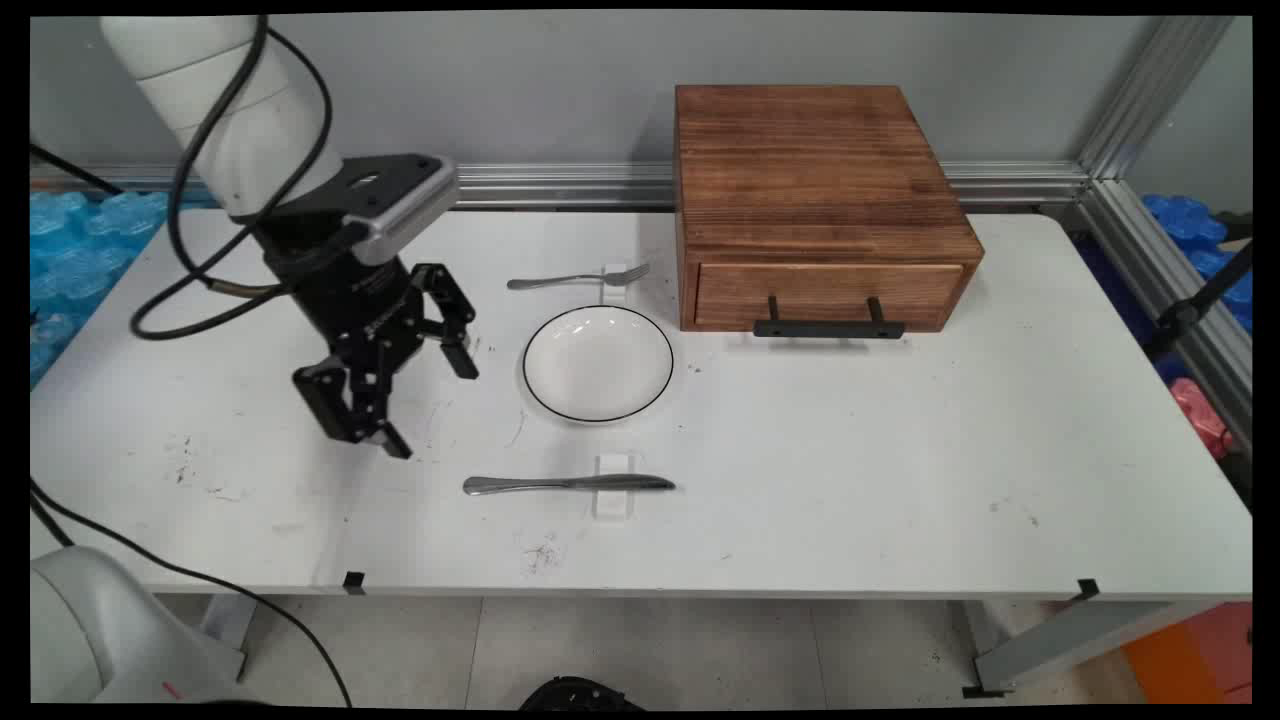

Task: Open the drawer

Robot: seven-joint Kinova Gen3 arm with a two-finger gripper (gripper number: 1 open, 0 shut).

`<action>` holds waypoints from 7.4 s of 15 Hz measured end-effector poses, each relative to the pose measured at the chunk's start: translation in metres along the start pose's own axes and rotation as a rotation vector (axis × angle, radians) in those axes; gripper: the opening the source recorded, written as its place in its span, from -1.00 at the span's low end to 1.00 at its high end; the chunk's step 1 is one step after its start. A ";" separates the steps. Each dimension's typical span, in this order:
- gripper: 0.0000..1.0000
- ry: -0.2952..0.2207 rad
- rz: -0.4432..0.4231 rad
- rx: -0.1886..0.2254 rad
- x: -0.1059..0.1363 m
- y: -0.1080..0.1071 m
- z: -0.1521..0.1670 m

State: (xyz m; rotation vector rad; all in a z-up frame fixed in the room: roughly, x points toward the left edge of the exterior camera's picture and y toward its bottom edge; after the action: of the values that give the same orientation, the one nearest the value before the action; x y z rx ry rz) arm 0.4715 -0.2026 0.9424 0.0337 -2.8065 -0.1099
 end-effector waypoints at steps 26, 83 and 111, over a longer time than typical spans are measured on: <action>1.00 0.273 -0.522 0.298 0.152 -0.159 0.106; 1.00 0.117 -0.345 0.223 0.271 -0.124 0.244; 1.00 0.093 -0.342 0.160 0.311 -0.019 0.262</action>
State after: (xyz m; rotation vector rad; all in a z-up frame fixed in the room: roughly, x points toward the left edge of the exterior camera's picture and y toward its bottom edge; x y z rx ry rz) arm 0.0919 -0.2140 0.7956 0.5421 -2.6835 0.0355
